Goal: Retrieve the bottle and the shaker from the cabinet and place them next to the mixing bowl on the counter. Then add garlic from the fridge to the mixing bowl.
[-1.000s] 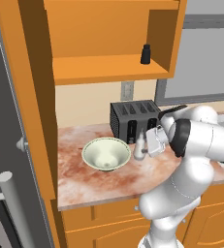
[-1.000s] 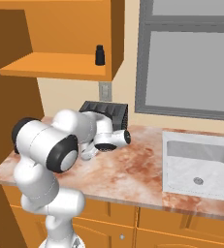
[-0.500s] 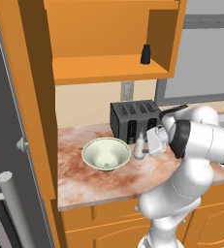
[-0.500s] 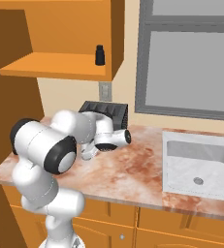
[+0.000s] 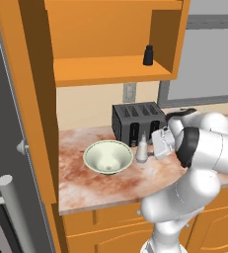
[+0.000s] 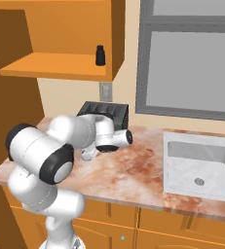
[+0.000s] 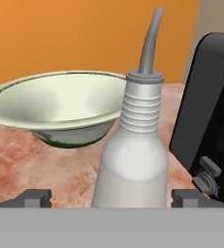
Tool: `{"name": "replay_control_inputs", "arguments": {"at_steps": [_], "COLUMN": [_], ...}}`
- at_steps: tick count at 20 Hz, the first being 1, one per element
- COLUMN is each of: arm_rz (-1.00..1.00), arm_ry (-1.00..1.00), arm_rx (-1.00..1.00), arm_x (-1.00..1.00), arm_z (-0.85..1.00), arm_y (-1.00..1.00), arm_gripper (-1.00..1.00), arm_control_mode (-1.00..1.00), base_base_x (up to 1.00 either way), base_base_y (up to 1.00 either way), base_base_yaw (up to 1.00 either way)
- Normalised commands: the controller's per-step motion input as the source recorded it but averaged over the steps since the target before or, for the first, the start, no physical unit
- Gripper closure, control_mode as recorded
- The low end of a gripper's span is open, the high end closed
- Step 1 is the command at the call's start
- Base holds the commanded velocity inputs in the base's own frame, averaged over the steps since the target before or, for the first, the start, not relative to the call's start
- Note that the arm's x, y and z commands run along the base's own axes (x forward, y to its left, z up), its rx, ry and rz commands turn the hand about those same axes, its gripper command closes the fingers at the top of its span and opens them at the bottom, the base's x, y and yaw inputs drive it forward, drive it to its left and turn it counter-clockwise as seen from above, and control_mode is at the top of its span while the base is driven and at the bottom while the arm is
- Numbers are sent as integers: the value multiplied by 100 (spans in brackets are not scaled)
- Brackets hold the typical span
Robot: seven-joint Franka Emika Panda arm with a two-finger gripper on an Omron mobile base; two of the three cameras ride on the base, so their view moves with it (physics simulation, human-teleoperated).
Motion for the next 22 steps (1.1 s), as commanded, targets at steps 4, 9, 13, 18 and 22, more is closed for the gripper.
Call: {"name": "replay_control_inputs", "arguments": {"at_steps": [4,9,13,18,22], "arm_rz": [-6,-8,-11,-17,-20], "arm_ry": [0,0,0,4,9], "arm_rx": [0,0,0,-1,-2], "arm_x": [-1,0,-3,-17,-31], "arm_z": [9,6,5,28,52], "arm_y": [-10,-9,-1,1,1], "arm_gripper": [-100,-100,-100,-100,-100], "arm_control_mode": [-100,-100,-100,-100,-100], "base_base_x": [0,0,0,0,0], "base_base_y": [0,0,0,0,0], "base_base_yaw": [0,0,0,0,0]}}
